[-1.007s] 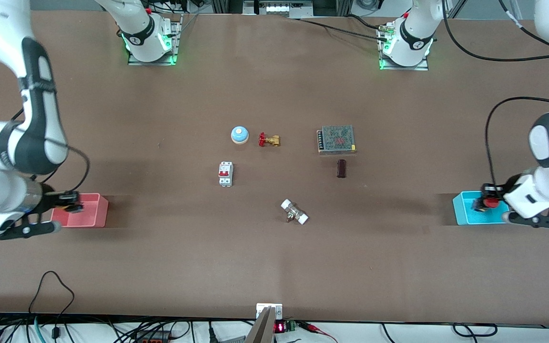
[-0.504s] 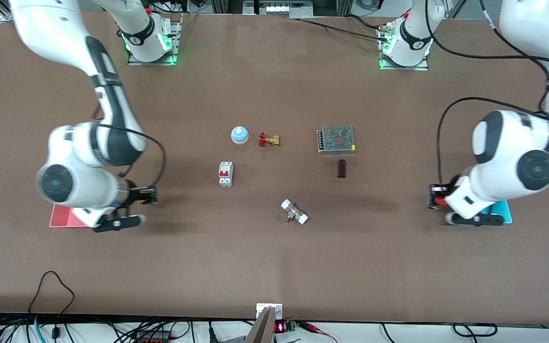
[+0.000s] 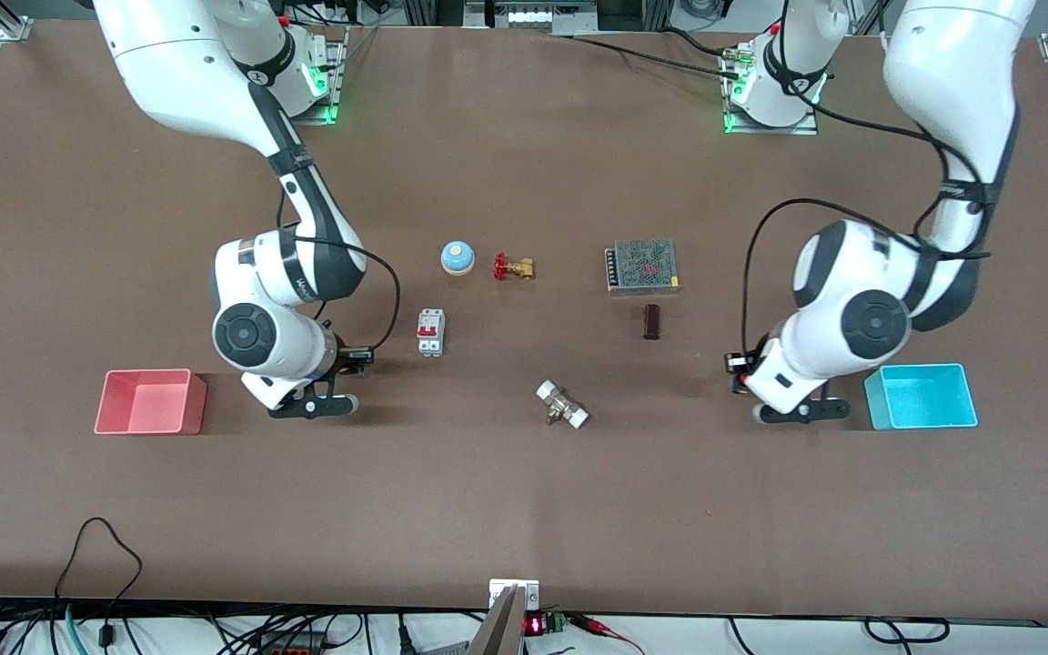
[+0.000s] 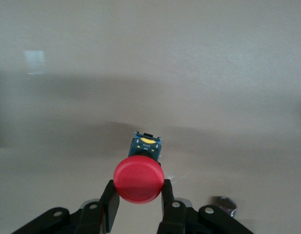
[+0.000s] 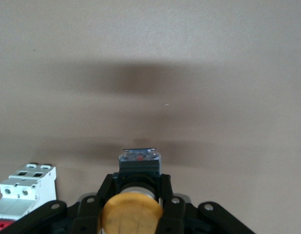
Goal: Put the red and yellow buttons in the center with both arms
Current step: 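Lift both buttons out of the bins and carry them toward the table middle, then lower the yellow button with the right gripper while the left gripper lowers the red button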
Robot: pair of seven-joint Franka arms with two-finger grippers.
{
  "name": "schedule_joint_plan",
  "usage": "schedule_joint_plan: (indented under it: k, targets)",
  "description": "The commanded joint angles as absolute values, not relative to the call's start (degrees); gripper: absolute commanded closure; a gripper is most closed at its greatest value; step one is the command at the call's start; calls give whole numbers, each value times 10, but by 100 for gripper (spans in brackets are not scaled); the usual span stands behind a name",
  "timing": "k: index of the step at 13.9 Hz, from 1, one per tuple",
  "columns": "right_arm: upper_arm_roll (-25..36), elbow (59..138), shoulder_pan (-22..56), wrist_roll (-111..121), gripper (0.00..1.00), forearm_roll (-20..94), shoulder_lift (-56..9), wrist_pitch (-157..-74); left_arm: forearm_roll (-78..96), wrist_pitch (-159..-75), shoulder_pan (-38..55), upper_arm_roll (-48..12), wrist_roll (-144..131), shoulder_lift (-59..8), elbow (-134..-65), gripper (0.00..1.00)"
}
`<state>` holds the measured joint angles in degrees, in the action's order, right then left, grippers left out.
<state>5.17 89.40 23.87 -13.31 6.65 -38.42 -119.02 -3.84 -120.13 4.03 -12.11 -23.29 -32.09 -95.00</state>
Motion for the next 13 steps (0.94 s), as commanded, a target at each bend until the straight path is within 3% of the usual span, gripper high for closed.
schedule_joint_plan:
  k: [1, 5, 7, 8, 9, 11, 13]
  targets:
    - [55, 919, 255, -152, 88, 78, -380, -1224, -43, -1235, 60, -120, -268, -336, -957, 75]
    - [55, 928, 265, -196, 85, 77, -402, -1252, -44, -1250, 73, -120, -282, -351, -956, 75]
    - [55, 929, 266, -197, 85, 77, -403, -1252, -43, -1259, 77, -120, -282, -356, -956, 69]
    - [55, 929, 265, -197, 63, 77, -403, -1251, -43, -1259, 77, -120, -282, -357, -956, 62]
    - [56, 927, 264, -197, 1, 77, -400, -1250, -43, -1259, 77, -120, -282, -356, -956, 57]
    - [57, 924, 261, -197, 0, 78, -379, -1241, -43, -1259, 76, -120, -282, -355, -955, 42]
    - [58, 924, 262, -218, 0, 78, -351, -1227, -43, -1254, 72, -120, -280, -348, -951, 35]
